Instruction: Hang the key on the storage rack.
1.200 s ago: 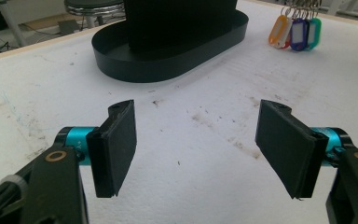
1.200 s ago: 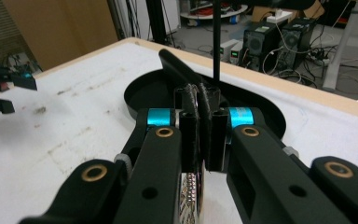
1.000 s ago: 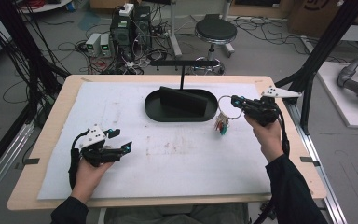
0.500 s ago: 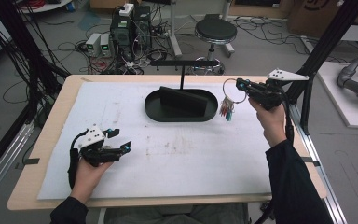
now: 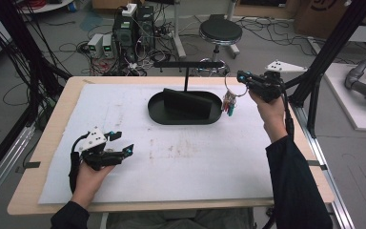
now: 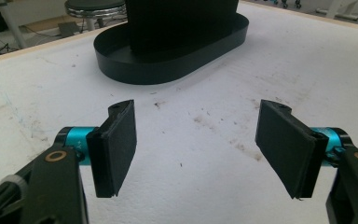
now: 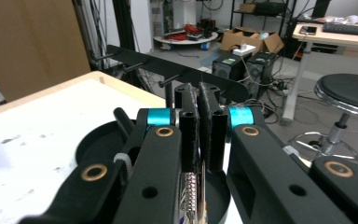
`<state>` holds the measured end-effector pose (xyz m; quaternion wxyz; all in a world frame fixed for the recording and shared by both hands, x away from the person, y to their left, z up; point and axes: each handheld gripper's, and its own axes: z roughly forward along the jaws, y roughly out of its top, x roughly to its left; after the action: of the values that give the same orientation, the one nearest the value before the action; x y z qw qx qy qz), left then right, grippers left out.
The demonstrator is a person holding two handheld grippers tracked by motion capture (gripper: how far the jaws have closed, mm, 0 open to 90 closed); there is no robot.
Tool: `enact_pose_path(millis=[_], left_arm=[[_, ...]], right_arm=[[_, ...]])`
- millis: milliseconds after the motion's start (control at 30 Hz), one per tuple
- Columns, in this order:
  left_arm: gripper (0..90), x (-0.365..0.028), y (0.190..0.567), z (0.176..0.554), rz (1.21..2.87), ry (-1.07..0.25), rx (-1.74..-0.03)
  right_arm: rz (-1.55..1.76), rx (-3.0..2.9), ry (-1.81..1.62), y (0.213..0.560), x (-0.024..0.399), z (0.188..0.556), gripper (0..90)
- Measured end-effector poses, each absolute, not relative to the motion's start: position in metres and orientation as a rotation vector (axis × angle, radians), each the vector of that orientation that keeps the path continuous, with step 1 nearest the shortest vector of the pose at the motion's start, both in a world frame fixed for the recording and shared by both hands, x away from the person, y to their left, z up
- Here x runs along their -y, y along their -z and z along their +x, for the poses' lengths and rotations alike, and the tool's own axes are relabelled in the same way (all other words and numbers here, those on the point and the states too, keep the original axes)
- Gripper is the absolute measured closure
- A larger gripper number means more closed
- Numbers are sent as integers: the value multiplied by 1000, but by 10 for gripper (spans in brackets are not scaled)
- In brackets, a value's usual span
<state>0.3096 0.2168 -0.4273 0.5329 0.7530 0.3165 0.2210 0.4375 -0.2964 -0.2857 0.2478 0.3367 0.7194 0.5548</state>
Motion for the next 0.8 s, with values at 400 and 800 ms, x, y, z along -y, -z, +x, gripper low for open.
enact_pose_path(millis=[400, 800], left_arm=[[292, -220, 427, 309, 1786, -526, -760], [293, -222, 427, 308, 1782, -525, -765]], right_arm=[[946, -1950, -1473, 295, 288, 460, 877], [899, -1986, -1455, 293, 267, 476, 877]])
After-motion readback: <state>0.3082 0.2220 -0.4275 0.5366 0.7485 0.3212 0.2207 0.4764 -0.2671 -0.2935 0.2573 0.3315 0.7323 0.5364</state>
